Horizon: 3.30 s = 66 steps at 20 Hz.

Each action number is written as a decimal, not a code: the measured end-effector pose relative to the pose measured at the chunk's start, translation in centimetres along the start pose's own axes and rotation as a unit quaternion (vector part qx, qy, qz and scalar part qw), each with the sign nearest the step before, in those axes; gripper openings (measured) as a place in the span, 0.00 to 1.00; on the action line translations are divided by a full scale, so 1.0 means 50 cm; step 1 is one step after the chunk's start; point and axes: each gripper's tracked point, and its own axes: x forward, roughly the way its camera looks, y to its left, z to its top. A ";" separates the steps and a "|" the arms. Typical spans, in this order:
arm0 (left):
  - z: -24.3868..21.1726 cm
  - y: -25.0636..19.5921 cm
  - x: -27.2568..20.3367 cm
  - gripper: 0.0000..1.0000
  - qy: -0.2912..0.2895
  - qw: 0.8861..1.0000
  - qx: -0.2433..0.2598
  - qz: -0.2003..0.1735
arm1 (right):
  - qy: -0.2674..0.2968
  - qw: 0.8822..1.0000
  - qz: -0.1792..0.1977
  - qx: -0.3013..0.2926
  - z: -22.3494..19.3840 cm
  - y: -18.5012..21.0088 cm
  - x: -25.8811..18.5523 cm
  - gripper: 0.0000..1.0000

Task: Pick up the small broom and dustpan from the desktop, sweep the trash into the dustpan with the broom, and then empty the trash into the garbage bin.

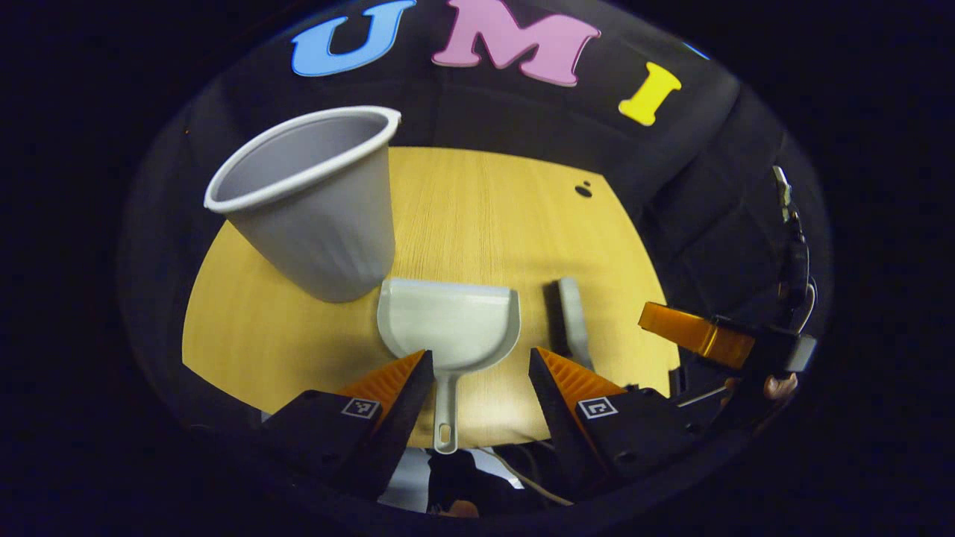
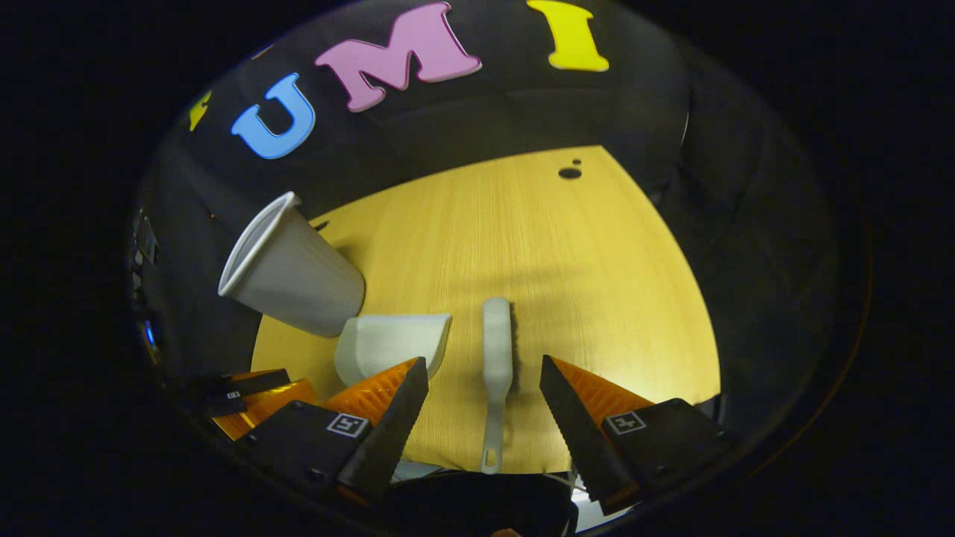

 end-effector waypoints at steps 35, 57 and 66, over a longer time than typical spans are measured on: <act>0.113 -0.008 -0.401 0.76 -0.454 0.889 0.043 0.040 | -0.471 0.877 -0.020 -0.096 0.331 0.142 -0.439 0.89; 0.093 0.022 -0.405 0.76 -0.452 0.890 0.023 0.064 | -0.449 0.885 0.024 -0.116 0.315 0.188 -0.395 0.97; 0.099 -0.017 -0.403 0.75 -0.448 0.889 0.066 0.063 | -0.436 0.890 0.028 -0.128 0.319 0.186 -0.375 0.90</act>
